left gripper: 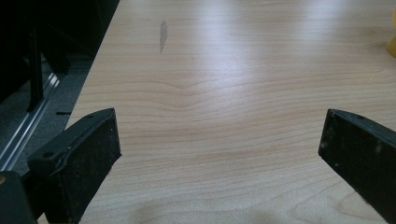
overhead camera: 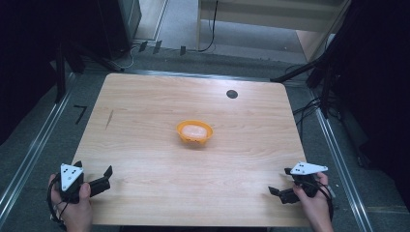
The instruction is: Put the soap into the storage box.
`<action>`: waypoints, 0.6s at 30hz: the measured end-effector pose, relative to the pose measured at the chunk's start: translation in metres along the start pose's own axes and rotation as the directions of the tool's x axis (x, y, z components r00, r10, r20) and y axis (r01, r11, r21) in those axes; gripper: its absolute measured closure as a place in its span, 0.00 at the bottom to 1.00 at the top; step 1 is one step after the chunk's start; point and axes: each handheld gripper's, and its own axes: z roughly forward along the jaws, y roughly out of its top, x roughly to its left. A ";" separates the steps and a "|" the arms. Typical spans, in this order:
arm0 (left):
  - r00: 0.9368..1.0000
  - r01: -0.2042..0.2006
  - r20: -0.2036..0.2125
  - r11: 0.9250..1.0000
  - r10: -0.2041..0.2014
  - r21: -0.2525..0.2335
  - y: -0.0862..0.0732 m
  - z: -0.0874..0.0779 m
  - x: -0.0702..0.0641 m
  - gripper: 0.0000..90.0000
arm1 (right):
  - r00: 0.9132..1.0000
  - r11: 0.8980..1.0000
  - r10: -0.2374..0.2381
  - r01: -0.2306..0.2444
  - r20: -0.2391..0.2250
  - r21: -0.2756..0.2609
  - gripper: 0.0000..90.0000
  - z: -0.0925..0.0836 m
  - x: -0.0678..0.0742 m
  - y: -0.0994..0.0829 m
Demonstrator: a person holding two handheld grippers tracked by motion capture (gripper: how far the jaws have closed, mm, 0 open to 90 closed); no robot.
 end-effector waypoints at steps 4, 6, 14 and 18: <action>1.000 -0.013 0.003 1.000 0.013 0.007 0.000 0.000 -0.001 0.00 | 1.000 0.998 0.028 -0.028 0.012 -0.051 0.00 -0.008 -0.003 -0.010; 1.000 -0.018 0.003 1.000 0.018 0.007 0.000 0.001 -0.001 0.00 | 0.999 0.996 0.043 -0.041 0.018 -0.076 0.00 -0.013 -0.004 -0.016; 1.000 -0.024 0.004 1.000 0.024 0.014 0.000 0.001 -0.002 0.00 | 0.997 0.989 0.077 -0.073 0.027 -0.131 0.00 -0.021 -0.009 -0.038; 1.000 -0.030 0.002 0.999 0.030 0.021 0.001 0.002 -0.003 0.00 | 0.995 0.983 0.099 -0.093 0.026 -0.158 0.00 -0.020 -0.010 -0.042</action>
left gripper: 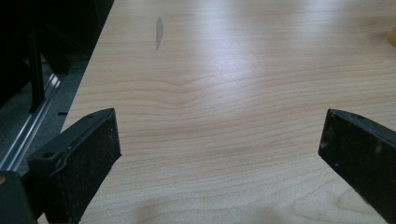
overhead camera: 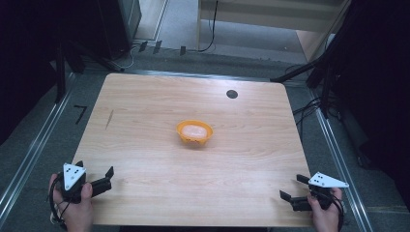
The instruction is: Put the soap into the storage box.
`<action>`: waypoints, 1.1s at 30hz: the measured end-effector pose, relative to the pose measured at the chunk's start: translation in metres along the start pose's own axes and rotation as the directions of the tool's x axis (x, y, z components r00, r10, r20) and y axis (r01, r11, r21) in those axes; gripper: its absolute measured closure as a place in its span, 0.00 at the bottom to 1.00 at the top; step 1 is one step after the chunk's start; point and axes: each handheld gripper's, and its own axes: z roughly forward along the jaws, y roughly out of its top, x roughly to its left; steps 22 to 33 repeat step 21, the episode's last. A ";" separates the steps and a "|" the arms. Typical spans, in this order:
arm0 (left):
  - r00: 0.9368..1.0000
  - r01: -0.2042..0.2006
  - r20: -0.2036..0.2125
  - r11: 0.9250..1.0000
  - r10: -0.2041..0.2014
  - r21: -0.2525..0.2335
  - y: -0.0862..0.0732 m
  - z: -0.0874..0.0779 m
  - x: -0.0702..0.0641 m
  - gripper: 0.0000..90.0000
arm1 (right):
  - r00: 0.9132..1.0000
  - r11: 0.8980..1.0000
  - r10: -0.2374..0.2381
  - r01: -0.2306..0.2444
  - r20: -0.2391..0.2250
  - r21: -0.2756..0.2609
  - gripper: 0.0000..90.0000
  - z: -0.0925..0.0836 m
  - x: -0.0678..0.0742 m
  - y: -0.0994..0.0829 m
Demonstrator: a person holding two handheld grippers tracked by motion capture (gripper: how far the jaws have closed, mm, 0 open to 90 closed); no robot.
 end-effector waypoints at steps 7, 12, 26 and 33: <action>1.000 0.027 0.016 1.000 -0.027 0.007 0.000 0.000 0.004 0.00 | 0.999 0.999 0.011 -0.010 0.030 -0.040 0.00 0.000 0.001 0.000; 1.000 0.014 0.010 1.000 -0.014 0.004 0.000 0.000 0.001 0.00 | 1.000 0.999 0.011 -0.011 0.010 -0.041 0.00 0.000 0.002 0.001; 1.000 0.018 0.005 1.000 -0.018 -0.001 0.000 0.000 0.001 0.00 | 1.000 0.999 -0.003 0.004 0.024 -0.049 0.00 0.000 0.003 0.000; 1.000 0.018 0.005 1.000 -0.018 -0.001 0.000 0.000 0.001 0.00 | 1.000 0.999 -0.003 0.004 0.024 -0.049 0.00 0.000 0.003 0.000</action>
